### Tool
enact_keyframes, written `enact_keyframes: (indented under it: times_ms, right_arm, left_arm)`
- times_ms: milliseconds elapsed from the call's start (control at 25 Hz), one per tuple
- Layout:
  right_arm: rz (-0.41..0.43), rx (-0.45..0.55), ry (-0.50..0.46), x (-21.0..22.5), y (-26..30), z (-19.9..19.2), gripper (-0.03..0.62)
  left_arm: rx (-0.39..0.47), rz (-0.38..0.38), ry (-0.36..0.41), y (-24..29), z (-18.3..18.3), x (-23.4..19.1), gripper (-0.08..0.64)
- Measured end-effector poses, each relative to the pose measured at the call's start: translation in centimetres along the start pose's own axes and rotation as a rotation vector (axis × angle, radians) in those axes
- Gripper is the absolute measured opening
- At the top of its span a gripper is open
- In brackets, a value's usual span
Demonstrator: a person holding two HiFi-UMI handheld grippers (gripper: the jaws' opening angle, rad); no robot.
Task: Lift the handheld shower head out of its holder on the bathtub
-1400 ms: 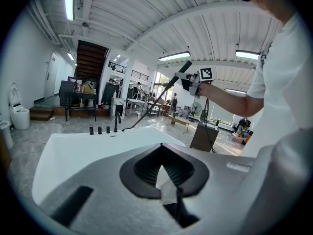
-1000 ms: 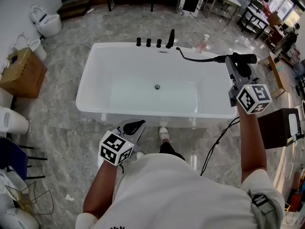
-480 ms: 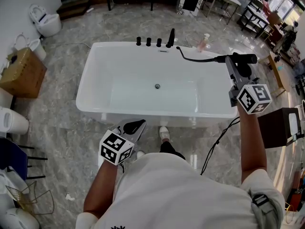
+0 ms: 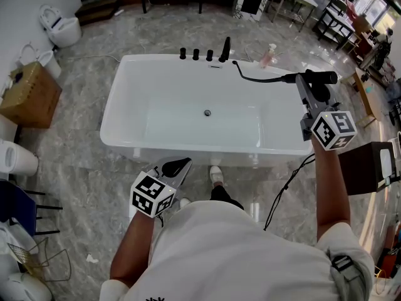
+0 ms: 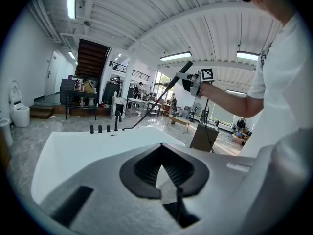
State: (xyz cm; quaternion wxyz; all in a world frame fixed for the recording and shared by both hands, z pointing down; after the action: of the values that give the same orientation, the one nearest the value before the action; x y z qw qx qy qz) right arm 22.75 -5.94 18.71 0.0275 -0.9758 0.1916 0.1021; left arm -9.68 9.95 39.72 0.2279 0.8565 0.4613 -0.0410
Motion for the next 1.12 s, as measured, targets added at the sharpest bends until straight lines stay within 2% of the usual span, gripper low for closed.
enact_keyframes:
  times_ms: [1120]
  right_arm:
    - [0.000, -0.020, 0.003, -0.12, 0.40, -0.24, 0.146]
  left_arm:
    - [0.000, 0.001, -0.013, -0.21, -0.19, -0.47, 0.008]
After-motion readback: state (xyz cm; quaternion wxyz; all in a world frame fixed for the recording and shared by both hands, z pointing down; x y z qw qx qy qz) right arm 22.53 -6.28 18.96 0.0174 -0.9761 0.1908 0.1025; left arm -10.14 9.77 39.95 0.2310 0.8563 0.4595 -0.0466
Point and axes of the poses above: the fingertips, and each gripper's own axes: y forward along the fingers, x to its right, z out of its top, the point moved 5 cm from there along -y, backward along the fingers, and after that the axes turned 6 degrees about -z, right-handed, at the moved point
